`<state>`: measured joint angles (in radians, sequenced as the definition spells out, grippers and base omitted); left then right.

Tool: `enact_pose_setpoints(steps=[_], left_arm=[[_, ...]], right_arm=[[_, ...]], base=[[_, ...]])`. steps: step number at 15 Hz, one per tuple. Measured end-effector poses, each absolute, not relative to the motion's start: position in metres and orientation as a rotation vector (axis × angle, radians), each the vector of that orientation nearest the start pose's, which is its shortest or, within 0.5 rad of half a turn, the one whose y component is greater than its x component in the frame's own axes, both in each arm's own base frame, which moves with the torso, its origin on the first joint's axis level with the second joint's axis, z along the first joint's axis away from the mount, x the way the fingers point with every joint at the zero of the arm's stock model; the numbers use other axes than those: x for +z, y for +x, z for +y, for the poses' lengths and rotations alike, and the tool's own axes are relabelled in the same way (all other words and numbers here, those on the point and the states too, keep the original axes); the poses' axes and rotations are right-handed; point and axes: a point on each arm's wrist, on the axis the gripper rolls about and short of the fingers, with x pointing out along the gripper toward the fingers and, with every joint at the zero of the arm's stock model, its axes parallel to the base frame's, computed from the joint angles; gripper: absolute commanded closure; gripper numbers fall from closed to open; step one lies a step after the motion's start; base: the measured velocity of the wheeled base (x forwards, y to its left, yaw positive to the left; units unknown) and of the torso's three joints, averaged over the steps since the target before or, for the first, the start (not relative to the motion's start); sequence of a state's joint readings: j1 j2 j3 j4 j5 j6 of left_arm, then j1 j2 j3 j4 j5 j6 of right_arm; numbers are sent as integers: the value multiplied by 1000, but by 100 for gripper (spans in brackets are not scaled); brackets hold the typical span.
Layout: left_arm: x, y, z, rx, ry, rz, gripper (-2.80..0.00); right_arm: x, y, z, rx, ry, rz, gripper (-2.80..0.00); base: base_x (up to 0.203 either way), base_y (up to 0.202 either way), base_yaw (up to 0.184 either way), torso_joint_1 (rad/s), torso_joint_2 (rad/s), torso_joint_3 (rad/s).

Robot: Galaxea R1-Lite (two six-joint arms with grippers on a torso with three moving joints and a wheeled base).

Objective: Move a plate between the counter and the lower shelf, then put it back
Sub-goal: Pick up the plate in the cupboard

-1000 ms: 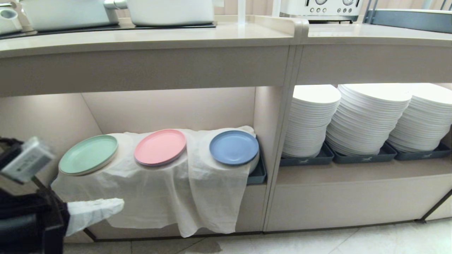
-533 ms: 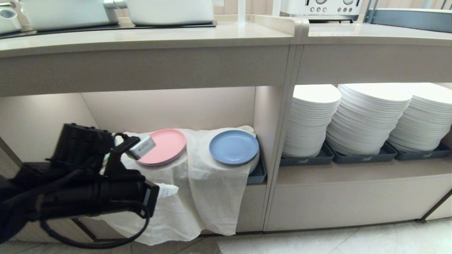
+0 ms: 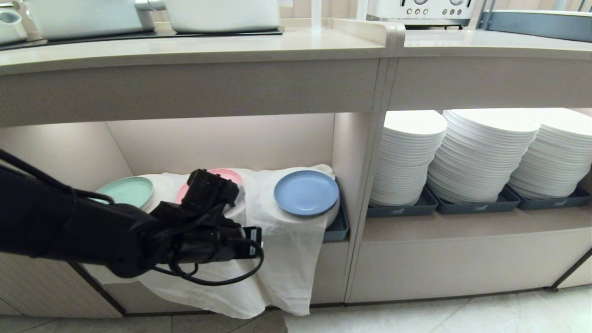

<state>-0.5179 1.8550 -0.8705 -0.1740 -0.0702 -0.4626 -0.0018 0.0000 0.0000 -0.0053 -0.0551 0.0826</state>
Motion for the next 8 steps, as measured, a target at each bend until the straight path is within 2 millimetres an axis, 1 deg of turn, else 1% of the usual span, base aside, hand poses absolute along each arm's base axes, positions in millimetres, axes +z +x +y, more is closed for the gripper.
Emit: enact_pose_setpoints(steps=[4, 8], left_arm=[[105, 295, -182, -292, -310, 899, 0], [112, 321, -204, -220, -390, 905, 0]], right_arm=[[76, -23, -1, -56, 83, -8, 0], [76, -23, -1, -56, 82, -8, 0]], base=[[0, 0, 0, 0, 0, 0], [0, 0, 0, 0, 0, 0]])
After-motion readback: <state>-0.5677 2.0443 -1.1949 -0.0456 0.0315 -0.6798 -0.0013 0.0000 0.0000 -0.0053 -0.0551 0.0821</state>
